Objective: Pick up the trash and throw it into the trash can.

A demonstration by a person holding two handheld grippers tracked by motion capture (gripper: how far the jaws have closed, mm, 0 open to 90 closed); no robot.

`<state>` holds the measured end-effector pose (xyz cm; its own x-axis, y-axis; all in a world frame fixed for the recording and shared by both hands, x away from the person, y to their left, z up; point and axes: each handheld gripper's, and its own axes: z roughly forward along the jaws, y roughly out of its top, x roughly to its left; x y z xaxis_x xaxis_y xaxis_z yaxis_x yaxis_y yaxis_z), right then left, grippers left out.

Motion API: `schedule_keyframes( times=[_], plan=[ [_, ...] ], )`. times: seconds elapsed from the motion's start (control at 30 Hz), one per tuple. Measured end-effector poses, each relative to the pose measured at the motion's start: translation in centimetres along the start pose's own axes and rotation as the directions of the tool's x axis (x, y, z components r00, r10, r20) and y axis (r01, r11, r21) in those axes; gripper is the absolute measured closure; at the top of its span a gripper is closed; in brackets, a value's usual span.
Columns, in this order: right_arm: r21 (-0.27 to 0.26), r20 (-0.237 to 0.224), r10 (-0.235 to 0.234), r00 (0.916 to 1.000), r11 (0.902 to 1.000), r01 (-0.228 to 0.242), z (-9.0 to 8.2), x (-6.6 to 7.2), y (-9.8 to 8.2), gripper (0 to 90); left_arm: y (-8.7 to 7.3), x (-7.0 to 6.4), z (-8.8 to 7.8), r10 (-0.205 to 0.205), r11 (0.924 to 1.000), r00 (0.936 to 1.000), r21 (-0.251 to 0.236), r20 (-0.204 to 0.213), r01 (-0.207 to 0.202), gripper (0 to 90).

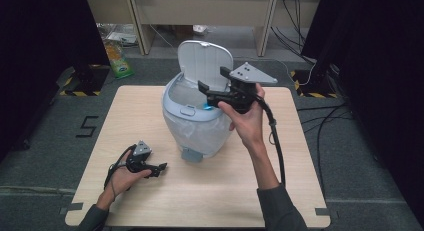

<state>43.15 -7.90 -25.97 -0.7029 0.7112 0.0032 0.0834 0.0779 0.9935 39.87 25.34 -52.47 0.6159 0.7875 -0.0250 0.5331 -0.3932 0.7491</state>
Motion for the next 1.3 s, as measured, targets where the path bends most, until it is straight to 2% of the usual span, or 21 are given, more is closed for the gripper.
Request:
schedule_keyframes(
  times=[0.13,0.23,0.3,0.37,0.43,0.7,0.8,0.9,1.1,1.3],
  plan=[
    [-0.001,0.052,0.006,0.9986,1.0,-0.006,-1.7,-1.6,-0.4,27.0,0.0,0.0,0.0,-0.003,1.0,1.0,-0.003,0.002,0.003,12.4],
    [0.017,0.102,-0.016,0.9947,0.9998,0.014,-2.4,-2.7,-1.2,35.5,0.0,0.0,0.1,-0.003,1.0,1.0,-0.002,0.001,0.003,12.1],
    [0.03,0.104,-0.023,0.9944,0.9994,0.02,-2.7,-3.3,-1.7,42.8,0.0,-0.1,0.1,-0.005,1.0,1.0,-0.003,0.001,0.005,12.2],
    [0.038,0.122,-0.026,0.9922,0.999,0.022,-2.9,-3.7,-2.0,46.4,0.0,-0.1,0.1,-0.005,1.0,1.0,-0.004,0.0,0.005,12.2],
    [0.043,0.117,-0.025,0.9928,0.9989,0.02,-3.0,-4.1,-2.3,50.3,0.0,-0.1,0.1,-0.005,1.0,1.0,-0.004,0.0,0.005,12.2],
    [0.064,0.151,-0.044,0.9875,0.9974,0.035,-3.3,-4.6,-2.6,63.6,0.0,-0.1,0.1,-0.005,1.0,1.0,-0.003,0.001,0.005,12.2],
    [0.073,0.158,-0.051,0.9861,0.9965,0.039,-3.3,-5.0,-2.8,66.4,0.0,0.0,0.1,-0.004,1.0,1.0,-0.004,0.0,0.004,12.2],
    [0.078,0.163,-0.032,0.9861,0.9967,0.02,-3.2,-5.3,-3.1,66.8,0.0,0.0,0.1,-0.005,1.0,1.0,-0.004,0.0,0.005,12.2],
    [0.086,0.171,-0.033,0.9847,0.9961,0.018,-2.8,-5.9,-3.4,66.7,0.0,0.0,0.0,-0.003,1.0,1.0,-0.002,-0.001,0.003,12.4],
    [0.085,0.187,-0.012,0.9822,0.9964,-0.004,-2.5,-6.5,-3.6,69.3,0.0,0.0,0.1,-0.006,1.0,1.0,-0.005,0.0,0.006,12.3]
  ],
)
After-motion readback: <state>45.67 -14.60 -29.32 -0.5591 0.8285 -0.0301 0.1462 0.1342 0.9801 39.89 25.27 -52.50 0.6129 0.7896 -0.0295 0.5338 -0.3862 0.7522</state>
